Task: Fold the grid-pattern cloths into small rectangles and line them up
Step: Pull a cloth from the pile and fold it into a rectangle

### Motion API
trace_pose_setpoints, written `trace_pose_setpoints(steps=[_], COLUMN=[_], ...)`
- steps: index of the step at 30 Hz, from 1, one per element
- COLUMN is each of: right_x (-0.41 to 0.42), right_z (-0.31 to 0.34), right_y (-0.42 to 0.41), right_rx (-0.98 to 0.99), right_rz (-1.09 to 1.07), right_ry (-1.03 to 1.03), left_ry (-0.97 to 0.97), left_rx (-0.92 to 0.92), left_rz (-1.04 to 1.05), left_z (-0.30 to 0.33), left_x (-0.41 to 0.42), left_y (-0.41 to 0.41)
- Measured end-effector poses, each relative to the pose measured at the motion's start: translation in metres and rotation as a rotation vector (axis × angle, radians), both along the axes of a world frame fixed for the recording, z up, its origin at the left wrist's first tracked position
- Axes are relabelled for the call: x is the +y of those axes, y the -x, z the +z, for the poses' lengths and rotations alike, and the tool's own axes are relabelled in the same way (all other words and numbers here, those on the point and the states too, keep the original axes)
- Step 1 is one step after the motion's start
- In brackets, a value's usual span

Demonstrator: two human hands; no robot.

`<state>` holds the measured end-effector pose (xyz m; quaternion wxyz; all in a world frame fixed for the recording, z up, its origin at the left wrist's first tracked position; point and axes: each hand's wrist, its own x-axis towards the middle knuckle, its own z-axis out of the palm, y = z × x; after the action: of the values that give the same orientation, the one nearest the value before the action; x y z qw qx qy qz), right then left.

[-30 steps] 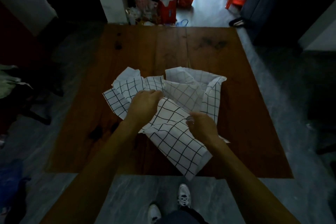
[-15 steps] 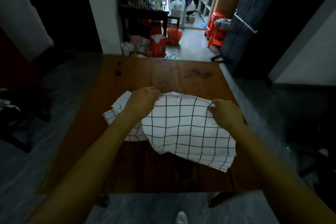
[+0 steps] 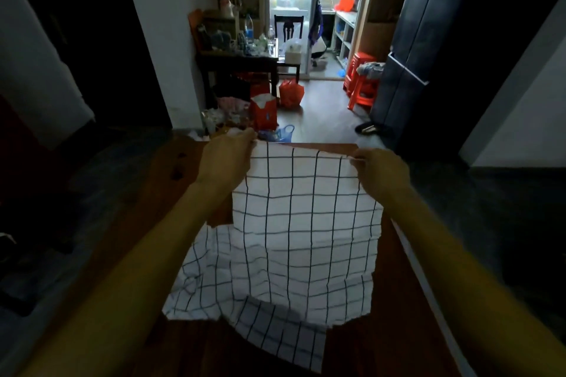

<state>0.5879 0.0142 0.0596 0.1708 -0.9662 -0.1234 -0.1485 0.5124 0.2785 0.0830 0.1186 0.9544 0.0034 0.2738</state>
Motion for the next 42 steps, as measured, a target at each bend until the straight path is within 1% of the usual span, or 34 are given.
trace_pose_setpoints(steps=[3,6,10,15,20,24,28,33,35,39,42], right_x=[-0.003,-0.006,-0.013,-0.027,-0.041,-0.055,-0.056,-0.066,-0.068,-0.07,-0.077], right_z=[0.022,0.036,0.032,0.02,-0.01,-0.045,-0.078,-0.119,-0.129,-0.143,-0.151], right_y=[-0.028,-0.041,-0.04,-0.012,0.038,0.082,0.133,0.17,0.185,0.208,0.216], right_rx=[-0.163,-0.259,-0.324,-0.34,-0.28,-0.133,0.022,0.132,0.177,0.182,0.207], right_rz=[0.027,0.044,0.06,0.055,-0.009,-0.031,-0.101,-0.086,-0.085,-0.097,-0.107], right_ry=[-0.09,-0.139,-0.188,-0.207,-0.16,-0.066,-0.032,0.0,-0.002,0.041,0.021], left_ry=[-0.004,-0.001,0.013,-0.002,0.021,-0.006,-0.048,-0.038,-0.056,-0.1,-0.089], left_rx=[-0.114,-0.194,-0.204,-0.2,-0.122,-0.011,0.054,0.137,0.222,0.477,0.538], left_rz=[0.027,0.022,0.032,-0.04,-0.112,-0.204,-0.281,-0.369,-0.382,-0.395,-0.383], left_z=[0.023,0.035,0.038,0.029,-0.001,-0.03,-0.067,-0.114,-0.128,-0.144,-0.147], left_x=[-0.009,-0.014,-0.019,-0.022,-0.026,-0.029,-0.029,-0.028,-0.027,-0.027,-0.031], left_y=[-0.022,-0.034,-0.032,-0.016,0.012,0.045,0.073,0.104,0.116,0.128,0.128])
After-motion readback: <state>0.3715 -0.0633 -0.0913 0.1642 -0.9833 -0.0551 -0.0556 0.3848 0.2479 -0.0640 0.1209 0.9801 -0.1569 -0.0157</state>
